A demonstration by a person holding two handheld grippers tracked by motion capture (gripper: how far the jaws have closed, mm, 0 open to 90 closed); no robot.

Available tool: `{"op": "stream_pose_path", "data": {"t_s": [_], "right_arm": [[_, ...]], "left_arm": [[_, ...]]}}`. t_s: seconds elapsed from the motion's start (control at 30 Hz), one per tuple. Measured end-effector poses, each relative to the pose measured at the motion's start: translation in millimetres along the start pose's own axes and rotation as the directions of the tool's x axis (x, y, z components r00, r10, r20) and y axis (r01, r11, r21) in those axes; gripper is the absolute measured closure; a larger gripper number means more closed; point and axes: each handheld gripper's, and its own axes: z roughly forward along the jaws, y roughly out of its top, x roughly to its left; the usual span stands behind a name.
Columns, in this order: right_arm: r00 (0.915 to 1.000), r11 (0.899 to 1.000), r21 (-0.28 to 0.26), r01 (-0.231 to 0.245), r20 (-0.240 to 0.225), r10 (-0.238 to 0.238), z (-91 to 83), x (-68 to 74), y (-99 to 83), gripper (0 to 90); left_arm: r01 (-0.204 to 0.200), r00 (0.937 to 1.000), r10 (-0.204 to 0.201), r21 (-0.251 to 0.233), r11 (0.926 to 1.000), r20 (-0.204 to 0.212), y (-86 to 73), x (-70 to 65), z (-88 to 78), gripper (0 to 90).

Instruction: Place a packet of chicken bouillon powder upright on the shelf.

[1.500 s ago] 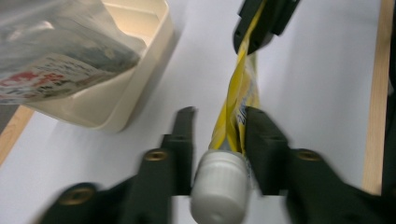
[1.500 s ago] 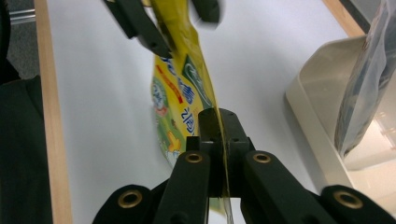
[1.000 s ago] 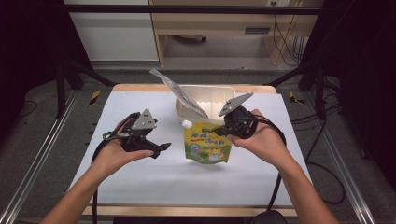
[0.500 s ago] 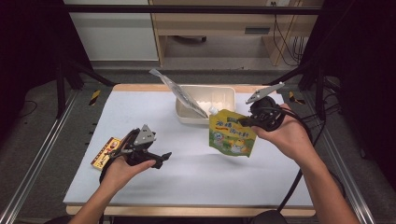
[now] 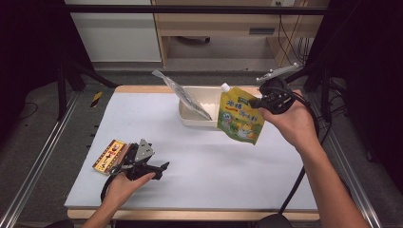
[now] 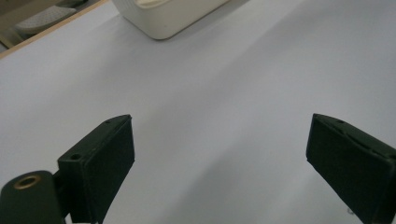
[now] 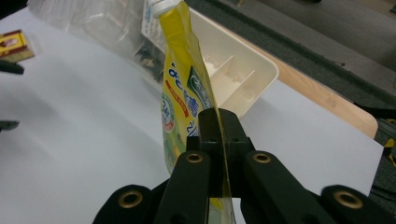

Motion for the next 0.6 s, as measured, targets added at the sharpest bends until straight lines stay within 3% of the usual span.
{"op": "stream_pose_path", "data": {"t_s": [0.1, 0.37, 0.6], "right_arm": [[0.9995, 1.000, -0.013, -0.025, 0.020, 0.026, 1.3, -5.2, 6.4, 90.0], [0.9921, 0.994, -0.038, -0.107, 0.062, 0.109, 7.0, -17.0, 24.1, 90.0], [0.9758, 0.984, -0.043, -0.174, 0.127, 0.178, 22.1, -22.6, 40.5, 90.0]], "left_arm": [[0.023, 0.9997, -0.023, -0.004, 0.9997, -0.006, -4.1, 0.6, -0.1, 7.6], [0.025, 0.9996, -0.025, 0.013, 0.9996, -0.014, -8.2, -0.3, 2.2, 7.6], [0.025, 0.9994, -0.025, 0.014, 0.9996, -0.023, -8.3, 0.6, 1.9, 7.7]]}}
